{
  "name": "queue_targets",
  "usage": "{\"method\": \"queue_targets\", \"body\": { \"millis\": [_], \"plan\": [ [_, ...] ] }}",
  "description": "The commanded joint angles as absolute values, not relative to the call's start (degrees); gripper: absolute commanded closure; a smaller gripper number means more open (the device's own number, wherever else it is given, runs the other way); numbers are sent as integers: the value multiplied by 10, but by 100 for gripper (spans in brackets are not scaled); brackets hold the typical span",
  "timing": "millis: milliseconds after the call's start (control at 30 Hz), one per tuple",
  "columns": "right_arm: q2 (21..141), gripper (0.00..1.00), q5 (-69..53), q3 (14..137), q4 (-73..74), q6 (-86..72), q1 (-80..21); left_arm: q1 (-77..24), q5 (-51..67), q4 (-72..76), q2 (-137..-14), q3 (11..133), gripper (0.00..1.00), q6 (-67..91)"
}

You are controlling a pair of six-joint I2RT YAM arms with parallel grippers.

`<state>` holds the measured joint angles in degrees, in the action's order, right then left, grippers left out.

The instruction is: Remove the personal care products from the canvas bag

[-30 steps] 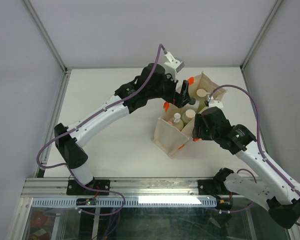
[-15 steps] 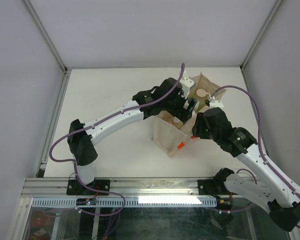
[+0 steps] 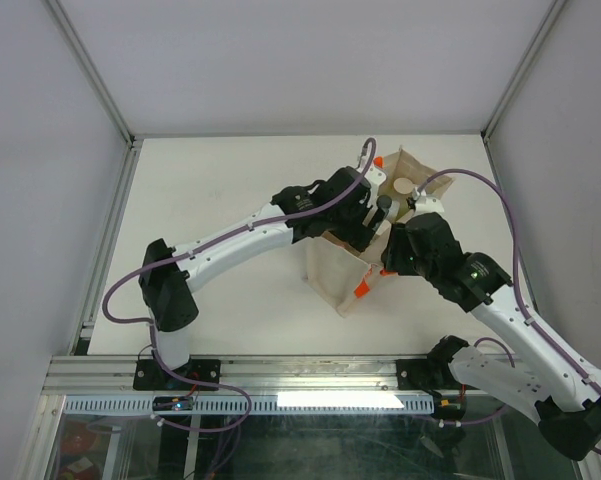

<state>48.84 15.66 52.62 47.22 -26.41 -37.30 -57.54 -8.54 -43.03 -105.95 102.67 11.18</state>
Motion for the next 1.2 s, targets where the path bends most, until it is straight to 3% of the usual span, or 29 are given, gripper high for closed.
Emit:
{"method": "queue_targets", "body": {
  "millis": [0,67,300,467,700,833,1167],
  "plan": [
    [494,57,154,527,448,-253,-372,-584,-117,-492,-1085,1059,21,134],
    [496,57,153,528,447,-251,-372,-587,-126,-513,-1101,1080,28,138],
    [496,57,155,531,443,-238,-372,-605,-161,-536,-1128,1121,36,129],
    [496,57,153,529,443,-238,-372,-606,-172,-544,-1134,1145,52,128],
    [499,56,145,525,434,-233,-372,-606,-166,-546,-1134,1180,86,126],
    [504,56,137,520,433,-229,-372,-606,-161,-560,-1134,1214,99,126],
    [501,57,133,513,428,-228,-372,-606,-166,-620,-1139,1308,100,142]
  ]
}}
